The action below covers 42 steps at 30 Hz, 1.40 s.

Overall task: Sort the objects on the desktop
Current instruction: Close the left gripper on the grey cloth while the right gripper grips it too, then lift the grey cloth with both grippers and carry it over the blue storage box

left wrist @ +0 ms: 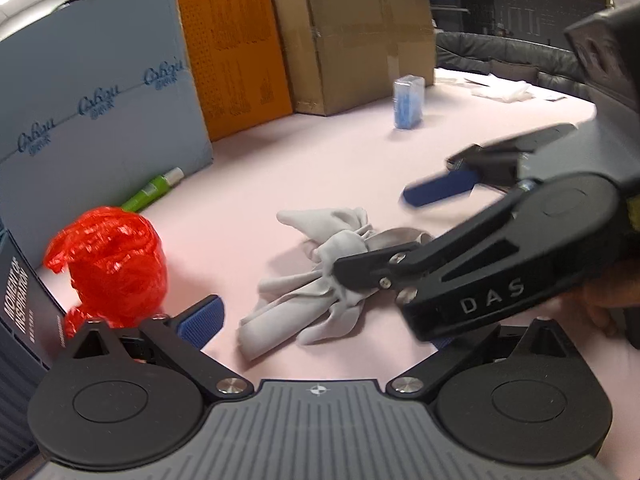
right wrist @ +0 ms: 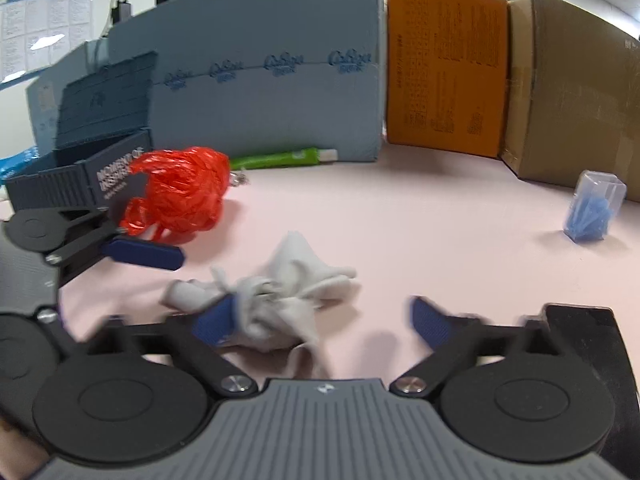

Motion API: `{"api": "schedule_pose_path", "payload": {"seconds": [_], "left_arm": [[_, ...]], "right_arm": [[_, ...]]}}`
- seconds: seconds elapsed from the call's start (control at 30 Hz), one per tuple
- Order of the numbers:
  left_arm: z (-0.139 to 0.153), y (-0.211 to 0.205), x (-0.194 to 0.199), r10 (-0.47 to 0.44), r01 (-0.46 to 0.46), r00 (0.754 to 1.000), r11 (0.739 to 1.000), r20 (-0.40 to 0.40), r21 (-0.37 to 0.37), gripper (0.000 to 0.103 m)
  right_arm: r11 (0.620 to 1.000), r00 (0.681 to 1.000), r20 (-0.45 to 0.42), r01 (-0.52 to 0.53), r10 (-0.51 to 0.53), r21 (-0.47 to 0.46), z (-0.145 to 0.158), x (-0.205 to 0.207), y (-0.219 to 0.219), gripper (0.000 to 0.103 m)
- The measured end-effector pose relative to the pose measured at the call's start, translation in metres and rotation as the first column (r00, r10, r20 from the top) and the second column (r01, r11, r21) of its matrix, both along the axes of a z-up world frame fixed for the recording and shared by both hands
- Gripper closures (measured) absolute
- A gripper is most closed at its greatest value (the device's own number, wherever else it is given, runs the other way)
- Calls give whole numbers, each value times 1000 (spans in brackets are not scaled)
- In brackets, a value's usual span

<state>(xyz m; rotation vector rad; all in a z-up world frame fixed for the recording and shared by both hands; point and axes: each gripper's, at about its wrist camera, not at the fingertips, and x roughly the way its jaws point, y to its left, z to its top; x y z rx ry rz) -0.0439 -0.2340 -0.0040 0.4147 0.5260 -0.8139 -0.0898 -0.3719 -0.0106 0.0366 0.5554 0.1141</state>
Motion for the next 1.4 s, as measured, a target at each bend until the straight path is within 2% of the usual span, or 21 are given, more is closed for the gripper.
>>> {"api": "schedule_pose_path", "payload": {"seconds": [0.03,0.07,0.13,0.23,0.77,1.03,1.4], "left_arm": [[0,0,0,-1,1,1000,1000,2,-4,34],[0,0,0,-1,1,1000,1000,4,-9,44],[0,-1,0,-2,2,1000,1000,9,-18,81],[0,0,0,-2,2,1000,1000,15,-30,93],[7,5,-9,-26,30,998,997,61,-73,94],[8,2,-17,-48,52,994,998,97,-40,94],[10,13,-26,-33,35,993,999,112,-16,93]], "right_arm": [[1000,1000,2,-1,1,9,0,0,0,62],[1000,1000,6,-2,2,13,0,0,-1,71],[1000,1000,14,-4,4,17,0,-1,-1,74],[1000,1000,23,-10,10,20,1,-3,-1,75],[999,997,76,-32,31,16,5,-9,3,77],[999,996,73,-49,49,-1,7,-10,10,77],[997,994,74,-75,76,-7,10,-14,26,77]]}}
